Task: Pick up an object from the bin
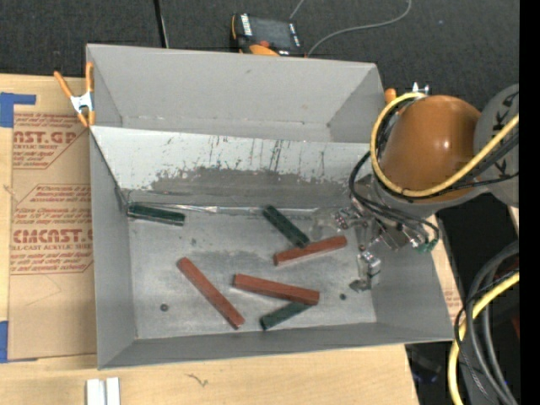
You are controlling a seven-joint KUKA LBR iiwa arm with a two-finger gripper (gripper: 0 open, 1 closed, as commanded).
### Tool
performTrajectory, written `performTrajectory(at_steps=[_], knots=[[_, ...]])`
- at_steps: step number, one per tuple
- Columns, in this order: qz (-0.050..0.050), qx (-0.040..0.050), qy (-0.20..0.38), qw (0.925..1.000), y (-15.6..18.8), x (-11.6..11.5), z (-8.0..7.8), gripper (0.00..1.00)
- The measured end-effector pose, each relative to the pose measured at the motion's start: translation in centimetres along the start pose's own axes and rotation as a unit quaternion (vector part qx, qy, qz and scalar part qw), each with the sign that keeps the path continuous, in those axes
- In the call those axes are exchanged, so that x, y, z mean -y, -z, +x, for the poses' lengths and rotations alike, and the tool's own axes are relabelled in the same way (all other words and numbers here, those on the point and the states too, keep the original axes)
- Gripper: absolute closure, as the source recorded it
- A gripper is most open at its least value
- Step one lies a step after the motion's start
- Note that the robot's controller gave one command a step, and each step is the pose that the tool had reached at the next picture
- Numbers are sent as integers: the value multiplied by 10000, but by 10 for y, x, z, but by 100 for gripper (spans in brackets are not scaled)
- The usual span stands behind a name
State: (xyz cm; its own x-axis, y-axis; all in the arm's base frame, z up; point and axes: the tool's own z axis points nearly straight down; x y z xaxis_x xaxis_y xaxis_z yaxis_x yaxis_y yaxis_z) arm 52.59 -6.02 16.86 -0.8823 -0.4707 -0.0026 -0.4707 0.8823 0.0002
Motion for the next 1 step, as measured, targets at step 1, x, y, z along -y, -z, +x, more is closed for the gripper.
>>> performTrajectory(at_steps=[1], knots=[[13, 68, -595, 9982, -94, 16, -27, 0]])
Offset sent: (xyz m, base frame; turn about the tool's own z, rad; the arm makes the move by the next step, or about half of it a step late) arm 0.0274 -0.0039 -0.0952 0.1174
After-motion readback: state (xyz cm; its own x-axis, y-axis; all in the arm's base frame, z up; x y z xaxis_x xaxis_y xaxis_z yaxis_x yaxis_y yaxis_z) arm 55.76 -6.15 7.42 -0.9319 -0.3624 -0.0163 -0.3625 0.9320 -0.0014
